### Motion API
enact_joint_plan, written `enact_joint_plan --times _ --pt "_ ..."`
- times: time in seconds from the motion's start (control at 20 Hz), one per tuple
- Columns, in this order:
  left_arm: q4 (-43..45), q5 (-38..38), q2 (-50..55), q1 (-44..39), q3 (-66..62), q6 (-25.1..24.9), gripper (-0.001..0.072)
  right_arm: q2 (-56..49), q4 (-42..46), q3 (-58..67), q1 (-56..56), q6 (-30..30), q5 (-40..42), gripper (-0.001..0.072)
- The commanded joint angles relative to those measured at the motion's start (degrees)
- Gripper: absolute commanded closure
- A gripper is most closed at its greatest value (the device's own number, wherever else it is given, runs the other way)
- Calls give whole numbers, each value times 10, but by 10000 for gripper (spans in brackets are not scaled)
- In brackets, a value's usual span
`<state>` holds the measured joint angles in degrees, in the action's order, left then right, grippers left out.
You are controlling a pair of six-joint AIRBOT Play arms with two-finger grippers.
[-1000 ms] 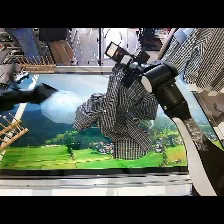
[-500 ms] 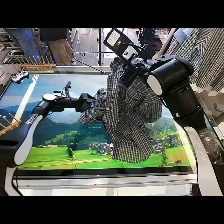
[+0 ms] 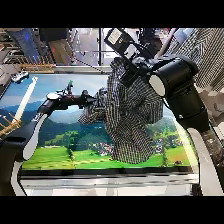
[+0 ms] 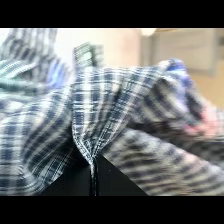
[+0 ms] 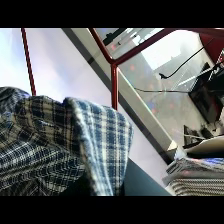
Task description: Fold the clothes and pants, and hang the long-sleeved shirts on hangers.
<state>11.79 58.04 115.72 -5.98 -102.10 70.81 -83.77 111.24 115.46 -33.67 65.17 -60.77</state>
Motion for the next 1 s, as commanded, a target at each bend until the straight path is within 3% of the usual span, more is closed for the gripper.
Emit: enact_joint_plan --times 0.0,0.15,0.25,0.4,0.7,0.85,0.95 --pt "-146 -7 -9 21 -10 -75 699 0 -2 1 1 31 -73 687" --pt "-149 -28 -37 71 -47 -77 700 0 -6 1 1 34 -167 688" --pt "-136 -40 -47 101 -65 -39 700 0 -12 1 1 29 -196 688" --pt "-134 -29 -49 116 -80 -24 699 -2 -50 0 1 11 -209 688" --pt "-134 23 -49 119 -81 -27 699 -7 -44 -47 1 10 -213 688" --pt "-136 57 -53 128 -81 -31 699 -9 8 -66 1 23 -218 689" --pt "-136 110 -67 132 -81 -61 699 -23 43 -78 1 55 -232 689"
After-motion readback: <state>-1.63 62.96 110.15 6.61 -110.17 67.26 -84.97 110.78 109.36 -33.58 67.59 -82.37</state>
